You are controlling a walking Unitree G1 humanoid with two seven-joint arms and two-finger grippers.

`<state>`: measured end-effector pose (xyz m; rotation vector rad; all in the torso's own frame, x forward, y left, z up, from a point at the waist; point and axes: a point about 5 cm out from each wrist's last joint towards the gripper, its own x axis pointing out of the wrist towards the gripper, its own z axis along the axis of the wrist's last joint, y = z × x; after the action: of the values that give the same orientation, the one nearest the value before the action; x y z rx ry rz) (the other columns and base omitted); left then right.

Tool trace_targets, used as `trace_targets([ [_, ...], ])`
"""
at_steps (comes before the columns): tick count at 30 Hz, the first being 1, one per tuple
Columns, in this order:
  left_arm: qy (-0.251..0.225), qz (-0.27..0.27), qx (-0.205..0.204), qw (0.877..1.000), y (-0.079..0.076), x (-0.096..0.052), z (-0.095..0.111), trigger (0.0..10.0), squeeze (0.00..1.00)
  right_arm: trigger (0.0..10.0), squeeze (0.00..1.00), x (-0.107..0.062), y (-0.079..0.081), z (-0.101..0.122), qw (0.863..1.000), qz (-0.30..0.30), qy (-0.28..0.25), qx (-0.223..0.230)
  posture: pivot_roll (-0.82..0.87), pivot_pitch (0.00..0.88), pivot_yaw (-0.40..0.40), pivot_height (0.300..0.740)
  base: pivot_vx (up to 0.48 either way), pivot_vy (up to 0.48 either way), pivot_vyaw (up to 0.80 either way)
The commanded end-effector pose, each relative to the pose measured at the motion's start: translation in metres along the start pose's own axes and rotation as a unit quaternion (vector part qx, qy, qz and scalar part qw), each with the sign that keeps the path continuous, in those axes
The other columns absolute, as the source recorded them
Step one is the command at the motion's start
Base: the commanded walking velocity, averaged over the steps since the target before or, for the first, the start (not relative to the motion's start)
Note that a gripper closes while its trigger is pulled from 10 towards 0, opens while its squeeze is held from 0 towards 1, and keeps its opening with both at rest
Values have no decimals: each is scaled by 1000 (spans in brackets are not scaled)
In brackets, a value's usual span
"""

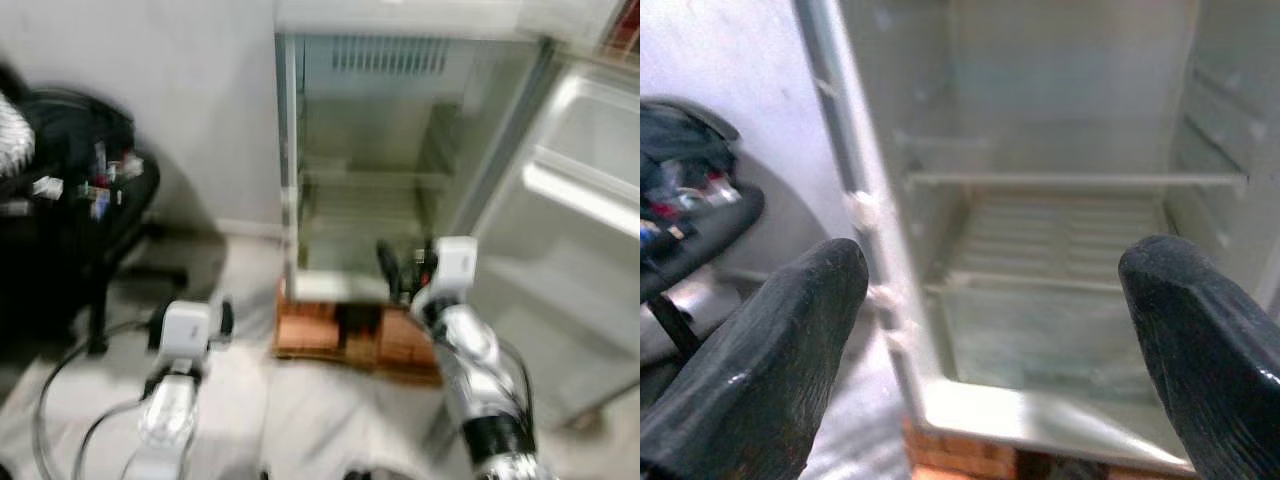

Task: Restocking fridge

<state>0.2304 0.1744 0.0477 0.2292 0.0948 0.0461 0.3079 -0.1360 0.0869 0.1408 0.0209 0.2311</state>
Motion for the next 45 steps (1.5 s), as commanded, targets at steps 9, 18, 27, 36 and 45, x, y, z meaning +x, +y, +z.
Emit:
trace_targets([
  [9, -10, -17, -6, 1000, -4, -1, 3, 10000, 0, 10000, 0, -1, -4, -3, 1000, -8, 14, -18, 19, 42, -6, 740, 0, -35, 0],
  [18, -9, -27, 0, 1000, -6, -1, 1, 10000, 0, 10000, 0, 1, -1, -2, 1000, -5, 8, -27, 15, 42, -3, 740, 0, -382, 0],
  [27, -10, -28, 3, 1000, -6, -1, 1, 10000, 0, 10000, 0, 3, 1, -1, 1000, 1, 6, -28, 21, 42, -5, 740, 0, -431, 0],
  [36, -9, -32, 6, 999, -8, -3, 1, 10000, 0, 10000, 0, 2, 5, -3, 999, 16, 0, -29, 17, 41, -3, 740, 0, -480, 0],
  [45, -10, -37, 7, 999, -10, -1, 2, 10000, 0, 10000, 0, 2, 5, -5, 999, 23, 4, -22, 13, 46, 1, 740, 0, -480, 0],
])
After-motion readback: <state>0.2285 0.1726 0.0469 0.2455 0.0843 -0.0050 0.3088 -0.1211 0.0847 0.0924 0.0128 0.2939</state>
